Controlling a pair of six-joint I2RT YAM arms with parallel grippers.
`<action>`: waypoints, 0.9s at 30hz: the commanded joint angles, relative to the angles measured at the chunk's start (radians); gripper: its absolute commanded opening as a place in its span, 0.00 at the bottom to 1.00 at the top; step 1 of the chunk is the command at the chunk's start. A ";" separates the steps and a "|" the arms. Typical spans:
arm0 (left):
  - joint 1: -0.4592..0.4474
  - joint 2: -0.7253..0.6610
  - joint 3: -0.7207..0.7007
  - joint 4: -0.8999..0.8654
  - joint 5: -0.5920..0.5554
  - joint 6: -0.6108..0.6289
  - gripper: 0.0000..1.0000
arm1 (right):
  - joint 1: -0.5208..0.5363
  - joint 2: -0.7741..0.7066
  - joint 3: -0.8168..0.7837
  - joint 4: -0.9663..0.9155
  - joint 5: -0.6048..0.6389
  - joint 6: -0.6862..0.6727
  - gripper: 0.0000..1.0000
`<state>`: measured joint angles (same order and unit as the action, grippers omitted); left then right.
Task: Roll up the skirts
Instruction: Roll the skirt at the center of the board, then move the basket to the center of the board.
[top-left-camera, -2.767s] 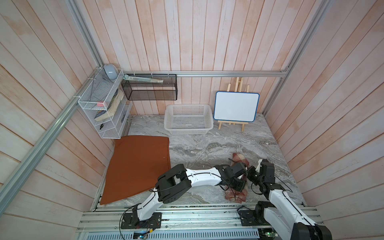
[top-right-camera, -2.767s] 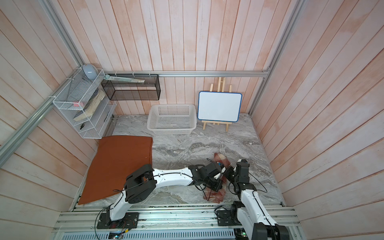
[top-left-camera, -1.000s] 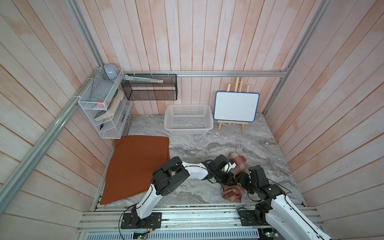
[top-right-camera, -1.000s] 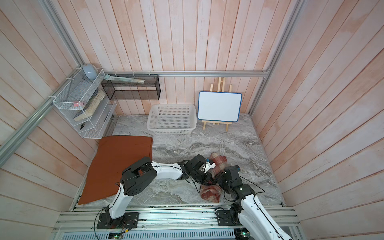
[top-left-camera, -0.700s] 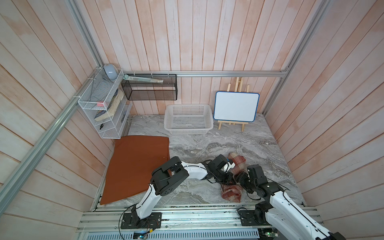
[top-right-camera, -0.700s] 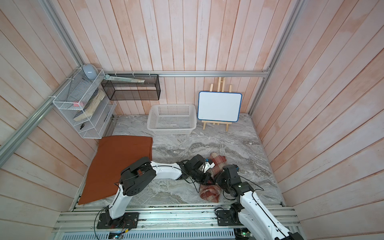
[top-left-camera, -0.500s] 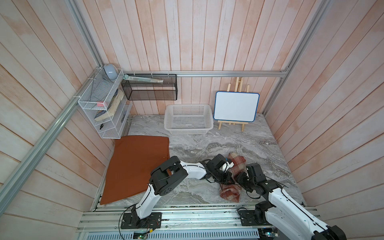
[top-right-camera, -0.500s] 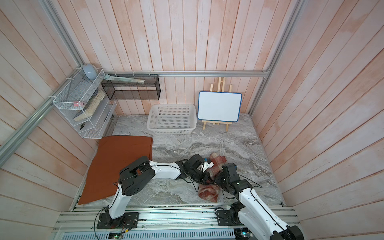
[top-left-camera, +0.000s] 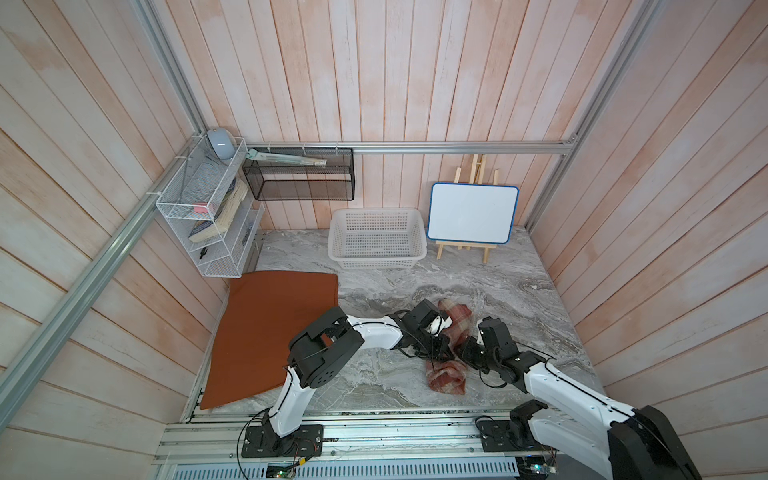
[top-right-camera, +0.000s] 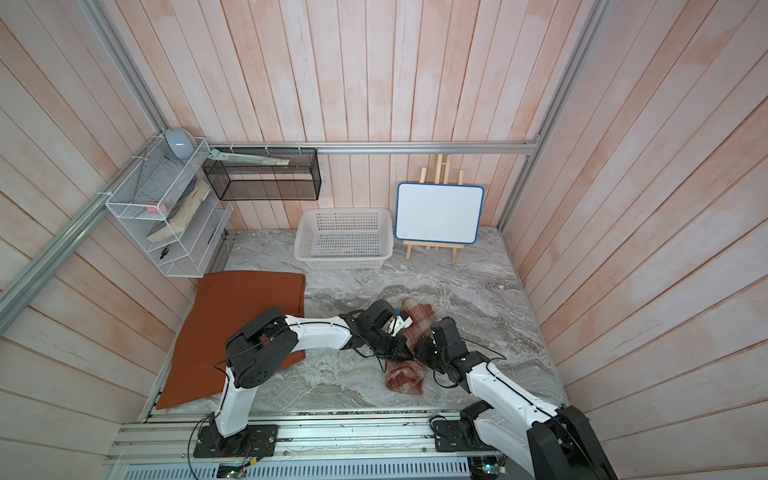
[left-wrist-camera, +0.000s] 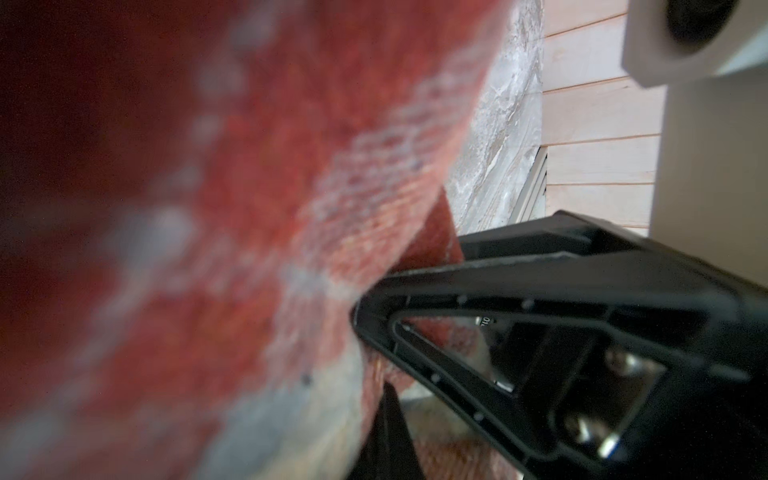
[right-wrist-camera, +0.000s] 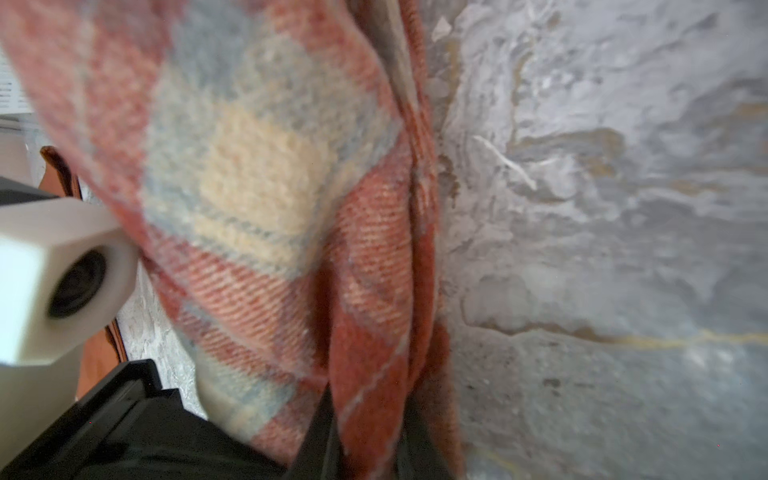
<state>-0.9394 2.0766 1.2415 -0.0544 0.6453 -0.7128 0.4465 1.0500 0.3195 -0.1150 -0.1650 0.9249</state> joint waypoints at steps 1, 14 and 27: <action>0.082 0.006 -0.061 -0.184 -0.268 0.053 0.18 | 0.033 0.102 -0.007 -0.030 -0.064 -0.054 0.00; 0.220 -0.335 -0.149 -0.279 -0.496 0.077 0.77 | 0.122 0.373 0.059 0.212 -0.004 -0.036 0.00; 0.469 -0.346 -0.121 0.248 -0.598 -0.250 0.66 | 0.123 0.370 0.092 0.169 0.061 -0.084 0.00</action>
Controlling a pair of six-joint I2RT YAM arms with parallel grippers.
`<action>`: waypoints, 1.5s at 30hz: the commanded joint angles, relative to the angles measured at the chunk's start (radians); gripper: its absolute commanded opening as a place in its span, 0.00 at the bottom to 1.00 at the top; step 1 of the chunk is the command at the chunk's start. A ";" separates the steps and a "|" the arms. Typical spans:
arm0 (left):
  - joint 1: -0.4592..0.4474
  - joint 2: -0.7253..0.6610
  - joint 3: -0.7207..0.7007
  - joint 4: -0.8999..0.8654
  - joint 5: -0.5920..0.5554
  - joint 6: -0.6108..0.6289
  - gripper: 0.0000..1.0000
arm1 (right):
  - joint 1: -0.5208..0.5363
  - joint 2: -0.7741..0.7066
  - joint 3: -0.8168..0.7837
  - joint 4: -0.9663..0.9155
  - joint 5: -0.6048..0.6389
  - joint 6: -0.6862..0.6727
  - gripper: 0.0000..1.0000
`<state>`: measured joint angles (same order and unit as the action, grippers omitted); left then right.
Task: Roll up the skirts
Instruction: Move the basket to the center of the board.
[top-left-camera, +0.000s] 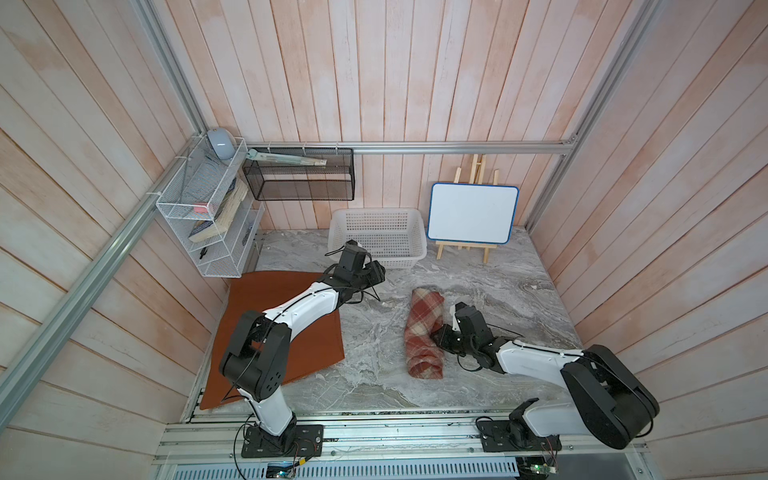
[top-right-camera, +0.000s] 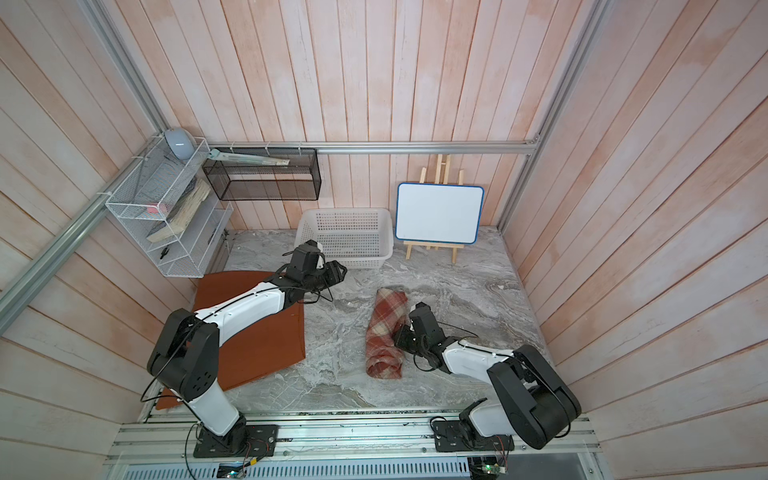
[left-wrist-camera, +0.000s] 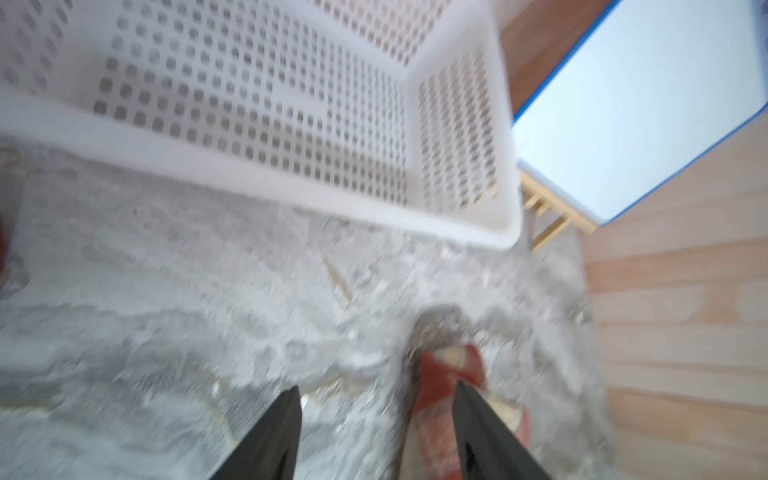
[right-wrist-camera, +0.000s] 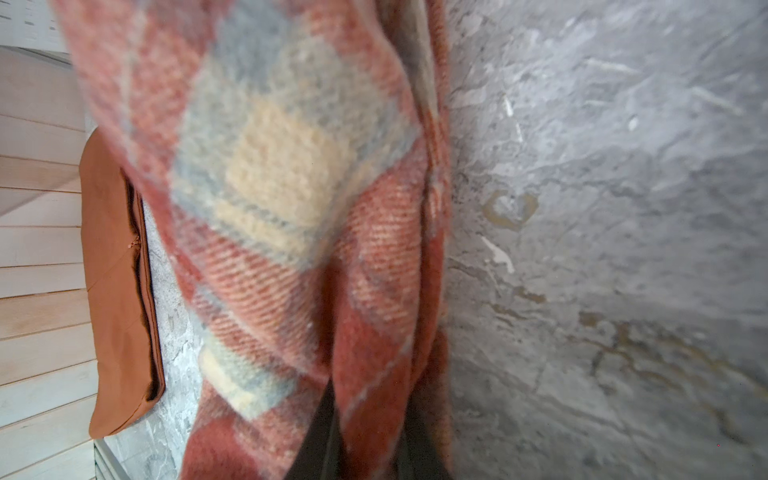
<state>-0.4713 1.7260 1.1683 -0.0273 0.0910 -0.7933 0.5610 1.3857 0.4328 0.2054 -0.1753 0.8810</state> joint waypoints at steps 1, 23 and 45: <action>0.003 0.019 -0.048 0.240 -0.060 -0.211 0.67 | 0.006 0.028 -0.022 -0.157 0.078 -0.043 0.00; 0.057 0.293 0.184 0.227 -0.084 -0.563 0.64 | 0.005 -0.093 -0.034 -0.250 0.144 -0.045 0.00; 0.122 0.313 0.213 0.104 0.094 -0.456 0.07 | -0.002 -0.149 -0.072 -0.249 0.143 -0.035 0.00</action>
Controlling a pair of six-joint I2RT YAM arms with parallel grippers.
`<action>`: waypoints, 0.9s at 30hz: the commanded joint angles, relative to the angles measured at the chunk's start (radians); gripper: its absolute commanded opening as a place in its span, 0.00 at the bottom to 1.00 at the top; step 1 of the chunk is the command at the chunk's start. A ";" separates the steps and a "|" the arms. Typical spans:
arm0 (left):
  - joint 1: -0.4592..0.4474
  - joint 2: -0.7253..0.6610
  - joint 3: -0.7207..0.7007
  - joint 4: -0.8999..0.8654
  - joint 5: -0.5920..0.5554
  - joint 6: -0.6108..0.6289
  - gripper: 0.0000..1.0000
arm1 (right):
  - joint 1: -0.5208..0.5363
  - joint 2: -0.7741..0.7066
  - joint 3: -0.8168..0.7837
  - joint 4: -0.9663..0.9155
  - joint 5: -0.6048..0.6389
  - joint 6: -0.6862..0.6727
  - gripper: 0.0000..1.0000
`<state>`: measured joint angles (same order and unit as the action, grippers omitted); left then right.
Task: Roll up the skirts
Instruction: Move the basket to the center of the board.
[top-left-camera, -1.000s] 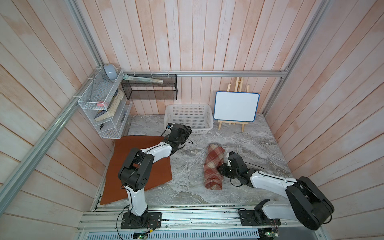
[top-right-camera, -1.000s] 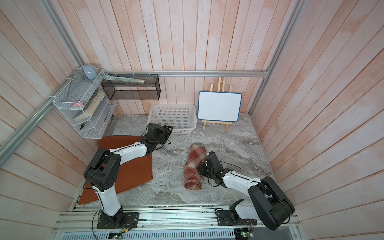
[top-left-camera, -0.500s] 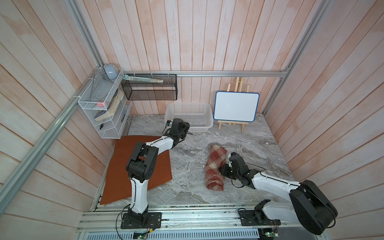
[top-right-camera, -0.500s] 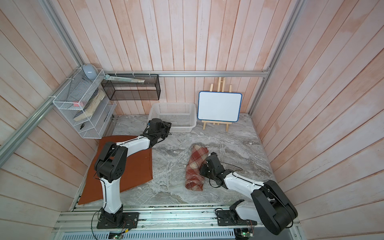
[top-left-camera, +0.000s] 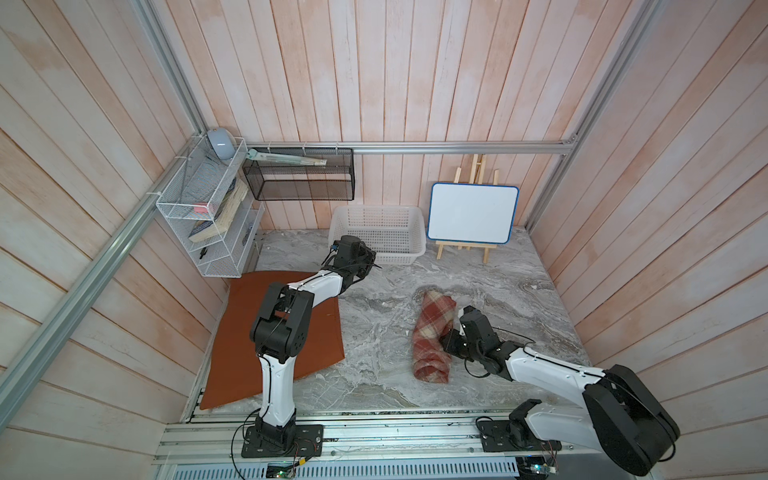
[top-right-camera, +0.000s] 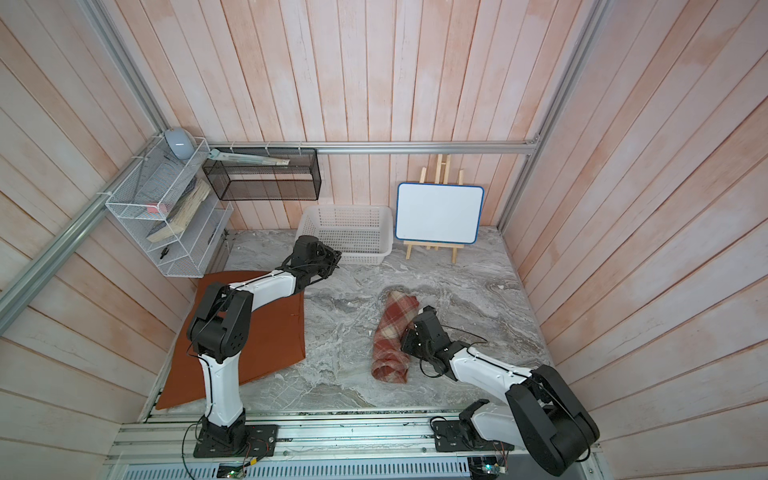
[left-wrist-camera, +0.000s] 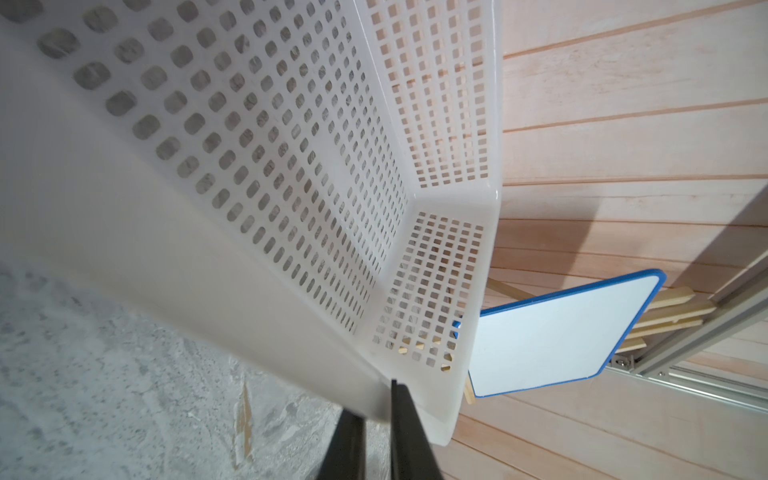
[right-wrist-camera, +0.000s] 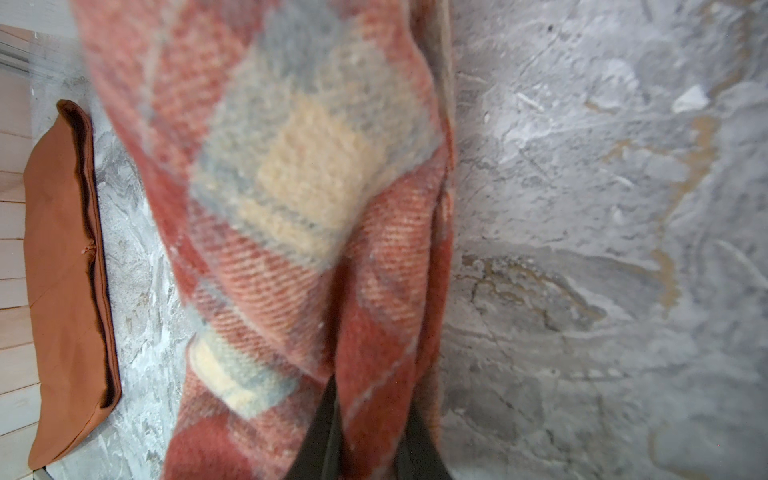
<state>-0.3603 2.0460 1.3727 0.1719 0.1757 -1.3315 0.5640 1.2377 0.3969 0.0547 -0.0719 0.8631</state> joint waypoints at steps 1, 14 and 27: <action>0.012 -0.011 0.009 -0.108 0.012 0.083 0.06 | -0.006 -0.009 -0.040 -0.102 0.045 -0.017 0.00; 0.045 -0.191 -0.152 -0.267 0.053 0.224 0.00 | -0.019 -0.049 -0.066 -0.092 0.022 -0.030 0.00; 0.039 -0.523 -0.468 -0.528 0.193 0.458 0.00 | -0.047 -0.143 -0.119 -0.193 0.033 -0.028 0.00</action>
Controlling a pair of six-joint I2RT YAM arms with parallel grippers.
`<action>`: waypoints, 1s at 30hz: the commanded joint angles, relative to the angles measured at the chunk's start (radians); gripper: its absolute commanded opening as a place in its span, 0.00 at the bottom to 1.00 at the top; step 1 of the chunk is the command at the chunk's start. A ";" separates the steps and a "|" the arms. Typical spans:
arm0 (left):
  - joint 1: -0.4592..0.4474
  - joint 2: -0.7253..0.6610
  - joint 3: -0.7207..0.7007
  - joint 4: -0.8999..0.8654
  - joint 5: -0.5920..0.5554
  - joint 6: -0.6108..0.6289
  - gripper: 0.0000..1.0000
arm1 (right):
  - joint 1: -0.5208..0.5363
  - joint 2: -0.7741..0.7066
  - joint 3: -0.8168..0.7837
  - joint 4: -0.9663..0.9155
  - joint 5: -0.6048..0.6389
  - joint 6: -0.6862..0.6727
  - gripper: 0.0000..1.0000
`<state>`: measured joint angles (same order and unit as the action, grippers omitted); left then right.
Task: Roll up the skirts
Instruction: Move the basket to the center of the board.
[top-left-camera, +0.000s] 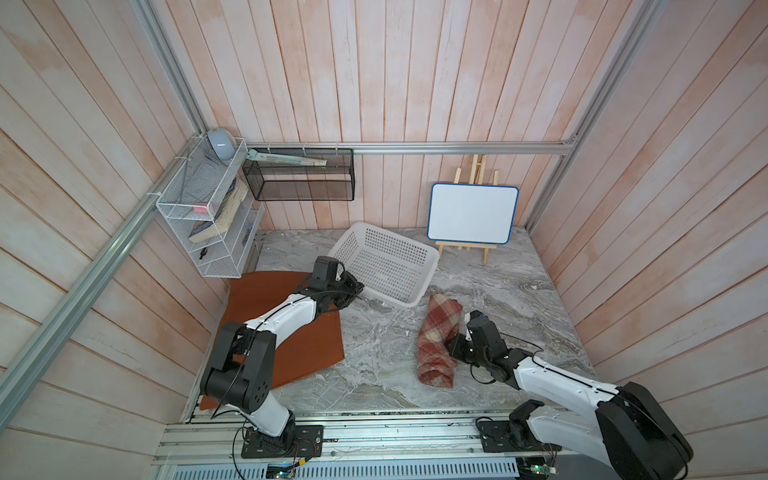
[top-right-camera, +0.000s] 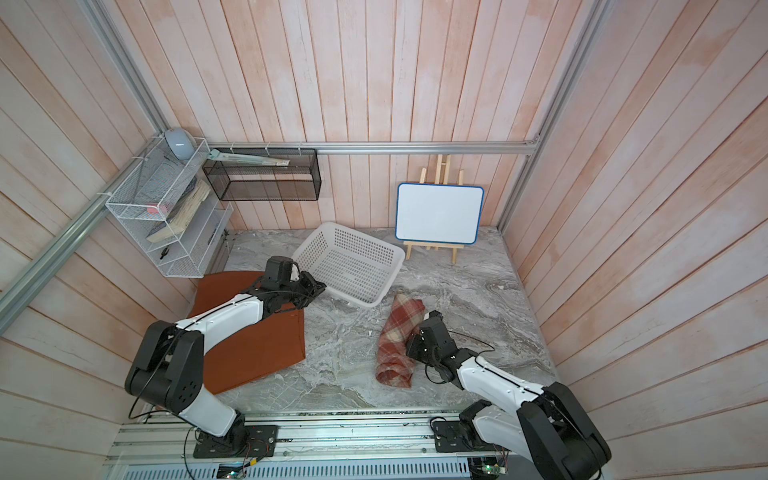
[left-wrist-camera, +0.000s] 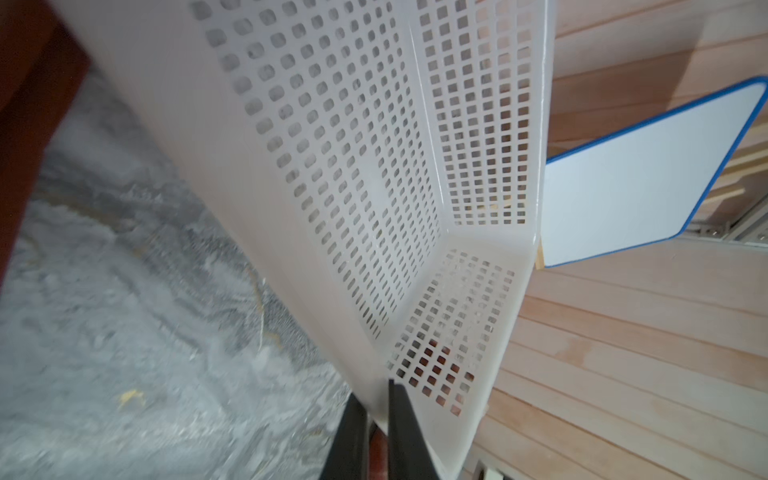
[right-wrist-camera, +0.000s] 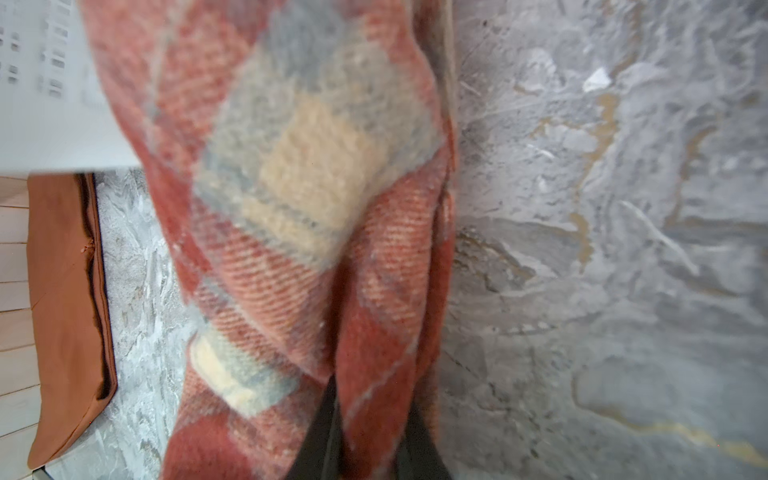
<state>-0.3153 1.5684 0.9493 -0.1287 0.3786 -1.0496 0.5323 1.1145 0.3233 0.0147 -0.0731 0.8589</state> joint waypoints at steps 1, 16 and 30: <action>-0.007 -0.077 -0.058 -0.269 -0.009 0.191 0.00 | -0.020 -0.041 -0.060 -0.158 0.036 -0.014 0.00; -0.047 -0.261 -0.212 -0.125 -0.073 0.066 0.00 | -0.035 -0.244 -0.118 -0.236 0.066 0.048 0.00; -0.049 -0.321 -0.111 -0.150 -0.081 0.175 0.58 | -0.034 -0.497 -0.022 -0.355 0.050 0.052 0.00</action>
<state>-0.3611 1.2751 0.7963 -0.2749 0.3054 -0.9150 0.5030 0.6479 0.2478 -0.2863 -0.0425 0.9127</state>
